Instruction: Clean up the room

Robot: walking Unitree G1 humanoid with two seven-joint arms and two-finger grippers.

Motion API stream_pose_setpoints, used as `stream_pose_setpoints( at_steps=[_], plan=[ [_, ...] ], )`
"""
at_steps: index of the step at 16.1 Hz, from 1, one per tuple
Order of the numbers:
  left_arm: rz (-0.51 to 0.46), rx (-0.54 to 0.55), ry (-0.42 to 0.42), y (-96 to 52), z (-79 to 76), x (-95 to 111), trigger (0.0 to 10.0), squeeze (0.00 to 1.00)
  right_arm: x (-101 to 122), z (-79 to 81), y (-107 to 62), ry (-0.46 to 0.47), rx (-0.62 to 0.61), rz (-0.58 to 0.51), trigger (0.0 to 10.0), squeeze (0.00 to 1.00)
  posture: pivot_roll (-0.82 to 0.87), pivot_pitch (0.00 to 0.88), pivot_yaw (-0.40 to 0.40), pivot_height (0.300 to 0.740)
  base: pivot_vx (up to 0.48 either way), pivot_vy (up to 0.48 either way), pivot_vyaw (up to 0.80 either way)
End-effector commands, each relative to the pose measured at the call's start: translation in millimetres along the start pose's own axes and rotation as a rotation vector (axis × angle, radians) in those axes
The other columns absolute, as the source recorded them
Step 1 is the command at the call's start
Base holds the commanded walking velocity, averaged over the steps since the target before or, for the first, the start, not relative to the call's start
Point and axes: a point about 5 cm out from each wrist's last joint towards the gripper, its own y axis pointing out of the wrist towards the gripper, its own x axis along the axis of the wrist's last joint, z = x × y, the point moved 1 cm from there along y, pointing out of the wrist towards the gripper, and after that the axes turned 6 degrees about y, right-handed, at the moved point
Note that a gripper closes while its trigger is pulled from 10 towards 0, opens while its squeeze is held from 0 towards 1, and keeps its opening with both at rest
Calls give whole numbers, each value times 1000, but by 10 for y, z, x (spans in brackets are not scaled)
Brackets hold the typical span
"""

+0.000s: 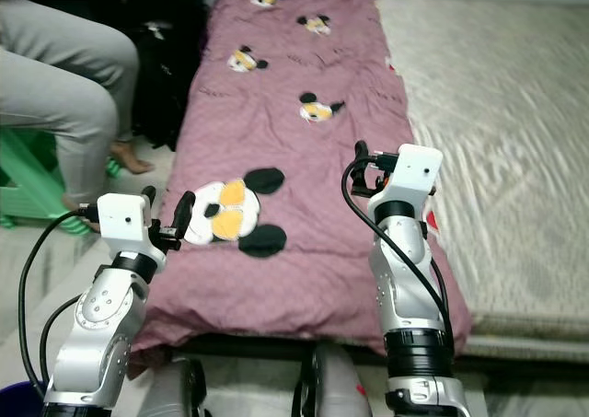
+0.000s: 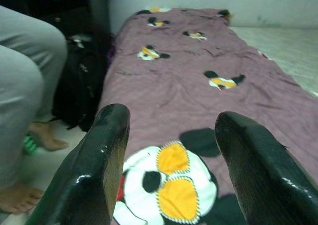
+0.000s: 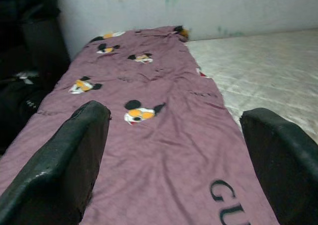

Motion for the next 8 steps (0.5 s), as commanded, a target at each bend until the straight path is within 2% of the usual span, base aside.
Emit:
stream_pose_setpoints(
  at_steps=[1,5,8],
  plan=[
    [-6,-3,4,-6,-3,7,10000,0,2,4,1,-3,4,-3,10000,0,-19,112,-16,693,0,0,0],
    [-15,-8,4,7,-27,41,10000,0,-4,-26,-8,-15,-3,-2,10000,0,-18,110,-17,731,0,0,0],
    [-11,6,19,3,1,23,10000,0,-10,-32,-14,-20,-6,-1,10000,0,-17,109,-18,740,0,0,0]
  ],
)
